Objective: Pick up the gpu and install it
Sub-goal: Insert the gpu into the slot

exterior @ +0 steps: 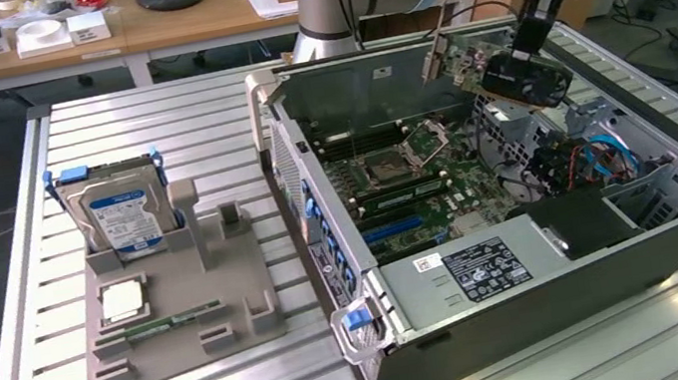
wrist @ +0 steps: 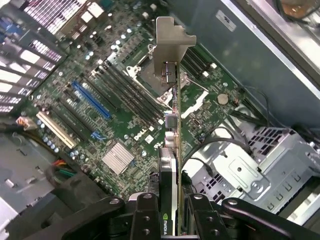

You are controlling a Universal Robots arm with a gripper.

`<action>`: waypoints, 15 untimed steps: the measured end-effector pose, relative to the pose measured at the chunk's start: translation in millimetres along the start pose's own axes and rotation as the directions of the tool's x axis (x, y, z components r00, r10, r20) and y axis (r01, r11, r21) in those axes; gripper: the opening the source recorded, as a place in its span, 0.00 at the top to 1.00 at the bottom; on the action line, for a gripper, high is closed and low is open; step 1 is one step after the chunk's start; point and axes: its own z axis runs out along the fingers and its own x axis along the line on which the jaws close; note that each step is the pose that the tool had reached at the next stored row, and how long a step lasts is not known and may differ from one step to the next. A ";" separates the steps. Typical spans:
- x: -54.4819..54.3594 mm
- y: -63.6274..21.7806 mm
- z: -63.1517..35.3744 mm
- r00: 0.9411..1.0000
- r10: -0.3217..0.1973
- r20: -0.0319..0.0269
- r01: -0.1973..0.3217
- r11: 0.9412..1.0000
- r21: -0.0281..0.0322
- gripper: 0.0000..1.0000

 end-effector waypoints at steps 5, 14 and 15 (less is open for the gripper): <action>0.0 0.0 0.2 0.998 -0.065 -0.004 0.065 0.998 -0.001 0.73; 0.0 0.0 0.6 0.984 -0.176 -0.010 0.176 0.984 -0.002 0.73; 0.0 0.0 0.7 0.982 -0.188 -0.011 0.188 0.982 -0.002 0.73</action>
